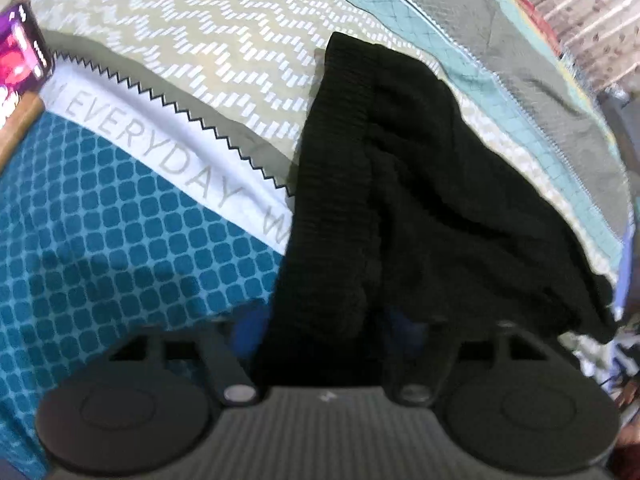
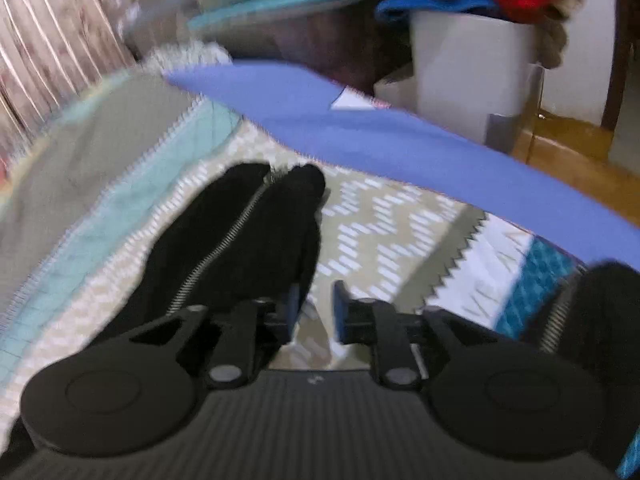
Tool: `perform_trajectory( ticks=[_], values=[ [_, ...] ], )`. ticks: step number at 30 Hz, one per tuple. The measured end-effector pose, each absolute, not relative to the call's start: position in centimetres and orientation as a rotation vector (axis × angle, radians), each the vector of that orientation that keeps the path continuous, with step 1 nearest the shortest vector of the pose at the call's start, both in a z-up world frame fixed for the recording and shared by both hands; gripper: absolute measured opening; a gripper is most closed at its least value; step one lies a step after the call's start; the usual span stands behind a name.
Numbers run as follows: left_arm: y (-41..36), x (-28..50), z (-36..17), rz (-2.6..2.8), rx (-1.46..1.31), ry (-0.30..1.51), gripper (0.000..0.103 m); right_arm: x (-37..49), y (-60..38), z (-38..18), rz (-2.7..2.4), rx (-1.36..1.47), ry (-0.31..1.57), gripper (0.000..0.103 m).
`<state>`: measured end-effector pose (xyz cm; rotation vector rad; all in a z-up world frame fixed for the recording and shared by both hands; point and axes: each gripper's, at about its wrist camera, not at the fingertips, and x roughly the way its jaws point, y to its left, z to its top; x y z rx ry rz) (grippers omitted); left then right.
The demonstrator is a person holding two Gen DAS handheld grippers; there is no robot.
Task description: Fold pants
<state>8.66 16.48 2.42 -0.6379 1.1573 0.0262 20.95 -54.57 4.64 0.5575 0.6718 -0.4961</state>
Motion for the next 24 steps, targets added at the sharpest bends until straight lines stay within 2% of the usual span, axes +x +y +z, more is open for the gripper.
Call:
perform_trajectory(
  ticks=[1,3,6,9,17,20,22,24],
  values=[
    [16.6,8.5,2.4,0.015,-0.657,1.150,0.088,20.3,-53.6,5.0,-0.437,0.561,0.672,0.033],
    [16.8,8.3,2.2,-0.008,-0.676,1.138,0.090,19.3,-50.7,6.0,-0.254,0.555,0.701,0.033],
    [16.1,8.4,1.8,-0.032,-0.702,1.144,0.087,18.0,-44.1,7.2,0.054,0.502,0.755,0.035],
    [15.6,7.9,1.8,-0.072,-0.704,1.137,0.085,17.6,-35.8,8.0,0.334,0.395,0.802,0.045],
    [20.1,3.3,3.1,-0.025,-0.797,1.067,0.087,12.2,-15.9,8.5,0.874,0.154,0.861,0.046],
    [22.0,1.1,3.3,-0.002,-0.832,1.040,0.087,9.4,-10.2,8.4,1.042,0.020,0.836,0.060],
    [23.0,-0.2,3.3,0.006,-0.849,1.026,0.087,7.5,-7.1,8.0,1.109,-0.093,0.795,0.074],
    [23.9,-1.2,3.3,0.005,-0.865,1.014,0.087,6.1,-3.5,7.8,1.119,-0.206,0.740,0.079]
  ],
)
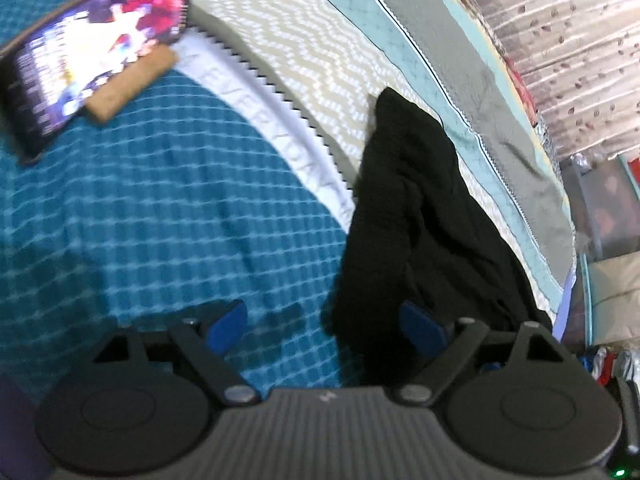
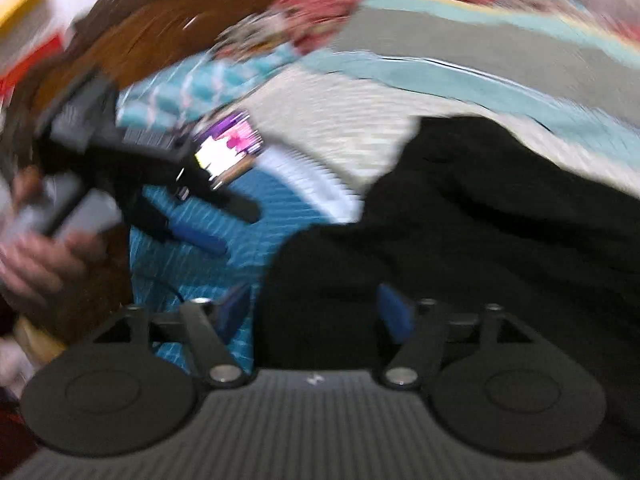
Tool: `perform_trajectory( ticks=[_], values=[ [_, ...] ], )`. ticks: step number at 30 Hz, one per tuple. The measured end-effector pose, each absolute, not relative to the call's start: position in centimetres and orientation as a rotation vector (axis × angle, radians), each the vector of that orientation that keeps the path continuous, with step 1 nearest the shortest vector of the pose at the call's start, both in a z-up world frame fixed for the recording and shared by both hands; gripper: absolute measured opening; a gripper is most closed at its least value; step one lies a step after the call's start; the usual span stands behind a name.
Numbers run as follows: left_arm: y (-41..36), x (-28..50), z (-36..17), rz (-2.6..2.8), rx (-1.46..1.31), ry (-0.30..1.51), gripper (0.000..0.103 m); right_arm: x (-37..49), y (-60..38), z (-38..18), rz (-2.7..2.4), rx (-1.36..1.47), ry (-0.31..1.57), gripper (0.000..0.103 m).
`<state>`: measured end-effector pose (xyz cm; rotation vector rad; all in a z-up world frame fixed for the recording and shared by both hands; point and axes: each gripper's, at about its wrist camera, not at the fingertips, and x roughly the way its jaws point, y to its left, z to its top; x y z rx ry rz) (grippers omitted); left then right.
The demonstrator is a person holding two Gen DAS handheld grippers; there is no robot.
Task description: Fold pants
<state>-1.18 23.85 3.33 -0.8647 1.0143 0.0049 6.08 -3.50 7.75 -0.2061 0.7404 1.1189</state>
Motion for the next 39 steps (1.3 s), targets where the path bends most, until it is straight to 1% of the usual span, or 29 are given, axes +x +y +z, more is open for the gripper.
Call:
perform_trajectory(
  ticks=[2,3,4,5,6,7,9,12,14,19,21,22,24,26,27,29,32,34,36,37,39],
  values=[
    [24.5,-2.2,3.3,-0.003,-0.881,1.001,0.087,5.9,-0.7,7.1,1.092,-0.300,0.703,0.079],
    [24.8,-2.8,3.2,-0.005,-0.892,0.996,0.087,6.0,0.8,6.4,1.067,-0.362,0.674,0.076],
    [25.1,-3.2,3.2,-0.005,-0.901,0.991,0.087,6.4,1.5,5.4,1.045,-0.423,0.654,0.057],
    [25.2,-3.6,3.2,-0.005,-0.908,0.983,0.087,6.7,2.1,4.5,1.020,-0.485,0.653,0.042],
    [25.6,-4.0,3.3,-0.007,-0.917,0.970,0.087,7.2,2.7,4.0,1.007,-0.497,0.686,0.021],
    [26.2,-4.6,3.4,-0.009,-0.926,0.950,0.087,7.8,2.7,4.3,1.009,-0.433,0.731,0.016],
    [27.3,-5.7,3.9,-0.004,-0.943,0.906,0.087,8.5,2.2,6.1,1.055,-0.264,0.798,0.015],
    [29.2,-7.4,4.3,0.013,-0.966,0.856,0.088,7.8,3.0,8.5,1.128,-0.098,0.797,0.015],
    [30.4,-8.4,4.2,0.028,-0.976,0.839,0.088,6.8,4.1,8.9,1.165,-0.072,0.804,0.015],
    [32.3,-10.6,3.7,0.070,-1.003,0.829,0.088,4.4,8.1,7.6,1.225,-0.105,0.849,0.015],
    [32.6,-11.0,3.5,0.083,-1.006,0.830,0.088,4.4,9.0,5.8,1.210,-0.107,0.916,0.016],
    [32.6,-10.9,3.4,0.088,-1.007,0.834,0.088,4.2,9.2,5.2,1.209,-0.117,0.941,0.018],
    [32.6,-10.3,3.5,0.086,-0.999,0.840,0.088,4.0,9.2,4.3,1.237,-0.155,0.924,0.022],
    [32.3,-9.1,4.1,0.071,-0.969,0.834,0.088,4.6,8.0,4.8,1.287,-0.123,0.940,0.043],
    [32.2,-8.5,4.3,0.059,-0.947,0.829,0.088,5.5,7.2,5.3,1.311,-0.101,0.974,0.060],
    [31.6,-7.6,4.3,0.033,-0.908,0.829,0.090,7.4,4.4,7.2,1.328,-0.079,0.977,0.061],
    [30.0,-6.3,3.2,-0.006,-0.879,0.875,0.092,11.4,1.4,10.7,1.211,-0.014,0.910,0.060],
    [29.0,-5.9,2.1,-0.020,-0.876,0.915,0.094,15.2,1.8,12.8,1.055,0.037,0.878,0.061],
    [28.4,-5.9,1.2,-0.029,-0.898,0.934,0.099,18.1,4.3,13.9,0.955,-0.012,0.827,0.063],
    [28.1,-5.9,0.8,-0.038,-0.924,0.939,0.102,19.2,6.2,13.8,0.950,-0.073,0.805,0.071],
    [27.6,-5.8,0.1,-0.050,-0.953,0.940,0.103,21.1,9.9,12.5,0.943,-0.214,0.823,0.086]
  ],
)
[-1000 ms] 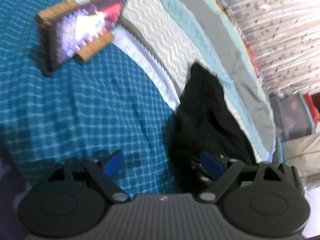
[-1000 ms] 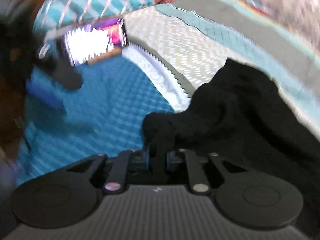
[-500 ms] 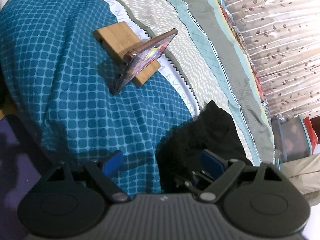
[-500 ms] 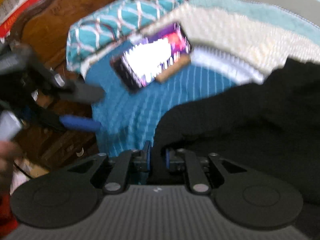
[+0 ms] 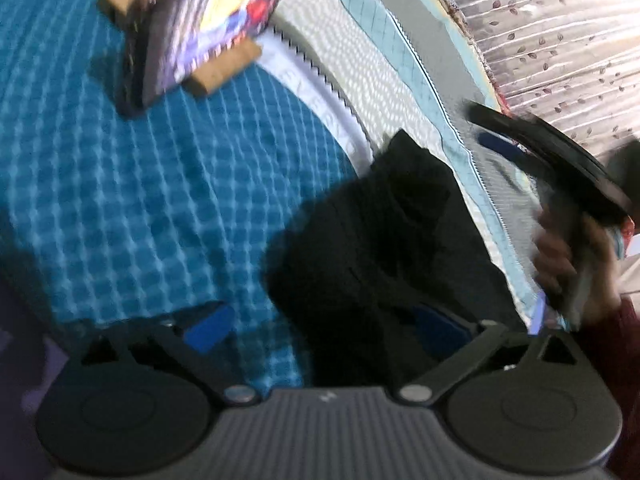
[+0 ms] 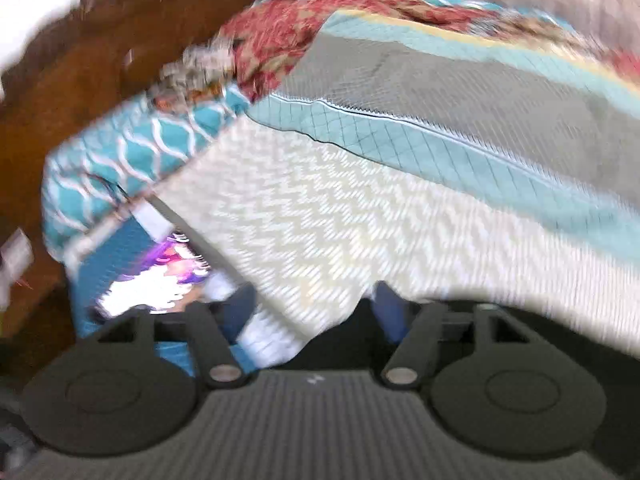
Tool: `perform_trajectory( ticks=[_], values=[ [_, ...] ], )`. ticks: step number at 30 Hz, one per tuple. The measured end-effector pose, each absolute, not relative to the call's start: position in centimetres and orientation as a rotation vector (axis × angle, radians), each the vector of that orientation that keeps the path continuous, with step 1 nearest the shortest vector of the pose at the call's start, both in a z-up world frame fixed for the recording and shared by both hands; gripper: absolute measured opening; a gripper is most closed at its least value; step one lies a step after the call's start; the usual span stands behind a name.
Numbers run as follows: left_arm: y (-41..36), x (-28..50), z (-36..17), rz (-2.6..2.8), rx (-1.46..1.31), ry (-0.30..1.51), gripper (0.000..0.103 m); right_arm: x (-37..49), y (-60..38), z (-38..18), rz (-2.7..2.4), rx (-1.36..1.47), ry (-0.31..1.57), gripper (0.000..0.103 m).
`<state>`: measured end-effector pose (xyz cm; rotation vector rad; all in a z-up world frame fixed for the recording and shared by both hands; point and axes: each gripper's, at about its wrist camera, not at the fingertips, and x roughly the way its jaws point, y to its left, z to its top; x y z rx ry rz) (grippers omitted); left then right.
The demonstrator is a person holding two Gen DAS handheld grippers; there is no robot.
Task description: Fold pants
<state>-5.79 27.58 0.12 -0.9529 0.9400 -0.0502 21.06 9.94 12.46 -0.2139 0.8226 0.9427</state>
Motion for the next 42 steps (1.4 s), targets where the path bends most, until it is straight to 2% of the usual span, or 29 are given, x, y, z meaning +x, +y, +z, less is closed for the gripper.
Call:
perform_trajectory(
  ticks=[5,6,7,8,10,13,21,24,27,28,30,31,32,33,37,42],
  values=[
    [25.7,-4.1,-0.9,-0.113,-1.001,0.942,0.102,23.6,13.2,6.9,0.884,-0.448,0.958,0.085],
    [25.2,-3.6,-1.1,-0.144,-1.008,0.950,0.096,23.3,13.1,5.6,0.869,-0.501,0.992,0.079],
    [24.5,-3.2,-1.2,-0.180,-1.000,0.957,0.075,23.0,12.6,4.8,0.865,-0.528,1.020,0.053],
    [23.8,-2.9,-1.3,-0.203,-0.976,0.970,0.057,22.5,11.6,4.4,0.867,-0.525,1.015,0.047],
    [22.5,-2.4,-1.5,-0.208,-0.883,0.999,0.016,21.2,10.4,5.3,0.848,-0.529,0.949,0.013],
    [21.8,-2.7,-1.2,-0.187,-0.824,0.973,0.013,19.8,9.0,7.9,0.842,-0.445,0.872,0.012],
    [21.6,-6.2,2.3,-0.091,-0.721,0.810,0.012,18.9,11.9,13.6,0.913,-0.270,0.690,0.011],
    [22.0,-8.0,3.1,-0.025,-0.681,0.778,0.012,19.0,13.5,13.4,0.941,-0.228,0.678,0.011],
    [22.6,-7.9,1.8,-0.003,-0.706,0.838,0.013,19.1,14.7,11.3,0.906,-0.236,0.712,0.012],
    [22.6,-7.7,1.3,0.009,-0.702,0.869,0.016,19.4,15.3,10.1,0.882,-0.251,0.739,0.013],
    [22.0,-7.5,0.7,0.020,-0.663,0.920,0.023,19.6,16.3,7.3,0.832,-0.292,0.813,0.026],
    [21.7,-7.8,0.8,0.016,-0.642,0.925,0.031,19.5,16.5,6.4,0.805,-0.314,0.823,0.033],
    [21.7,-8.2,1.1,0.009,-0.627,0.922,0.036,19.3,16.0,6.0,0.793,-0.315,0.809,0.044],
    [21.9,-8.7,1.6,-0.003,-0.614,0.909,0.043,19.2,15.3,6.1,0.803,-0.297,0.794,0.046],
    [24.9,-10.8,4.7,-0.024,-0.586,0.795,0.053,19.9,9.6,8.9,0.821,-0.121,0.739,0.048],
    [26.6,-6.4,9.9,0.058,-0.463,0.696,0.062,22.9,-2.6,10.4,0.673,0.010,0.702,0.048]
  ],
)
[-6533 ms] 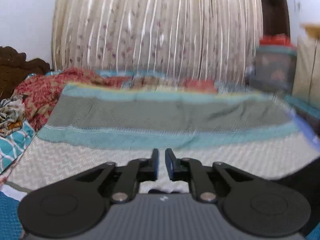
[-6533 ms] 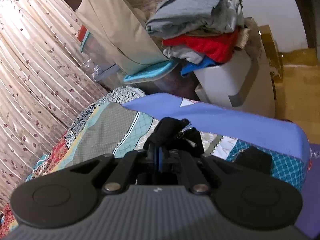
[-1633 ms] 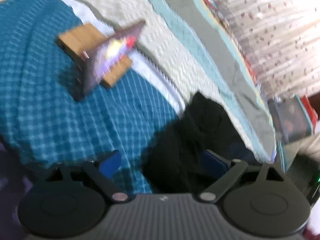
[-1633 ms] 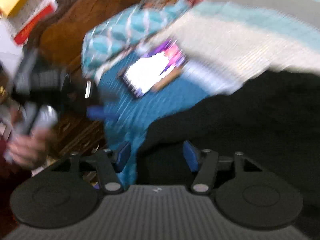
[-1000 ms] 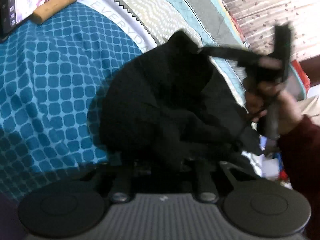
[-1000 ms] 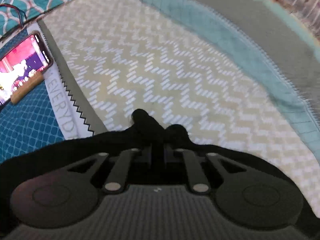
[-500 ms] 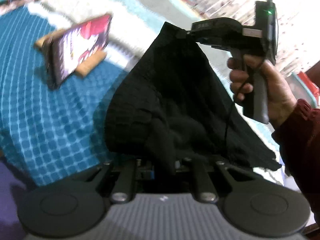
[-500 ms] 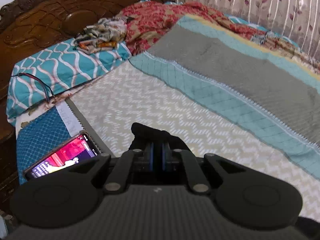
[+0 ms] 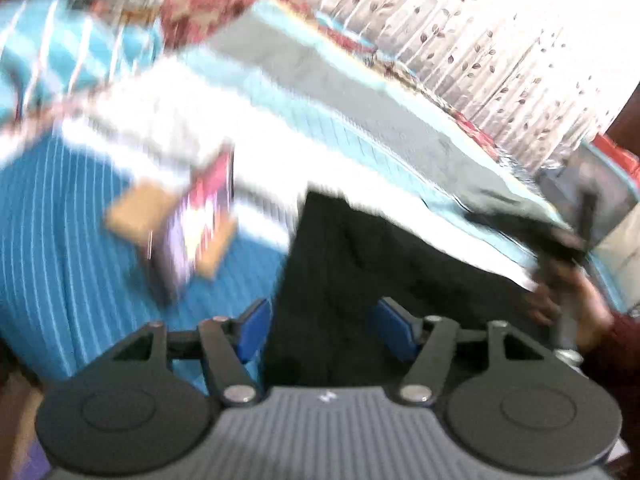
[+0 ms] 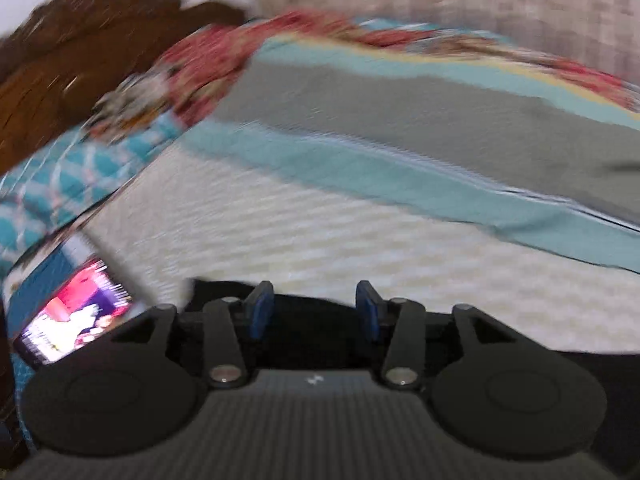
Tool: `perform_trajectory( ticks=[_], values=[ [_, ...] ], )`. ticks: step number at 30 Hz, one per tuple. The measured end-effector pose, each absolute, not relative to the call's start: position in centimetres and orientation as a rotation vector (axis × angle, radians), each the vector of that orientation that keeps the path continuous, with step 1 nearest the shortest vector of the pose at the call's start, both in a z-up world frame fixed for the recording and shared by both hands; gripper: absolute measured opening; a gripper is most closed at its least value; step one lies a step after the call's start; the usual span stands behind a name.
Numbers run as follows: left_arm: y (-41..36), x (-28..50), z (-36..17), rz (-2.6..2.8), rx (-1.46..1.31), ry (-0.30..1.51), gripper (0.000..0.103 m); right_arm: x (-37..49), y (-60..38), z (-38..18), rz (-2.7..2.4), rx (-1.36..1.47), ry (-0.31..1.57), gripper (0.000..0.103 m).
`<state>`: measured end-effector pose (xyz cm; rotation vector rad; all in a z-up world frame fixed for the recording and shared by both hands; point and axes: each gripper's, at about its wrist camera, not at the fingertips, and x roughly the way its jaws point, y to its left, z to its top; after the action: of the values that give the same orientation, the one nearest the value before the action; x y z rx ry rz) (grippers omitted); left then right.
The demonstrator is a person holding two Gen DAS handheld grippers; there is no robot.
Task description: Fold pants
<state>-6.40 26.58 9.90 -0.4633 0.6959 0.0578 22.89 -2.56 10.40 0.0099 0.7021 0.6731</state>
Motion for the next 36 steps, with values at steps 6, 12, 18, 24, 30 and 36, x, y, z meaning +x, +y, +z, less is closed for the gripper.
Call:
perform_trajectory(
  ticks=[6,12,18,24,30,36],
  values=[
    [20.2,6.9,11.8,0.049,0.003,0.680,0.093,28.7,-21.0,9.5,0.255,0.065,0.784,0.048],
    [14.3,17.9,7.5,-0.032,0.301,0.809,0.098,35.1,-39.9,9.1,-0.155,0.248,0.880,0.049],
    [13.2,21.4,2.9,-0.046,0.460,0.879,0.098,39.7,-48.7,6.0,-0.374,0.506,0.917,0.054],
    [12.0,22.1,-0.2,-0.052,0.553,0.869,0.096,42.5,-49.6,1.8,-0.432,0.476,1.001,0.060],
    [9.7,20.8,0.1,-0.093,0.600,0.853,0.005,42.4,-47.4,0.9,-0.445,0.283,0.991,0.017],
    [9.1,18.9,2.9,-0.032,0.546,0.747,0.004,36.8,-50.8,7.1,-0.308,0.509,0.770,0.015]
  ],
)
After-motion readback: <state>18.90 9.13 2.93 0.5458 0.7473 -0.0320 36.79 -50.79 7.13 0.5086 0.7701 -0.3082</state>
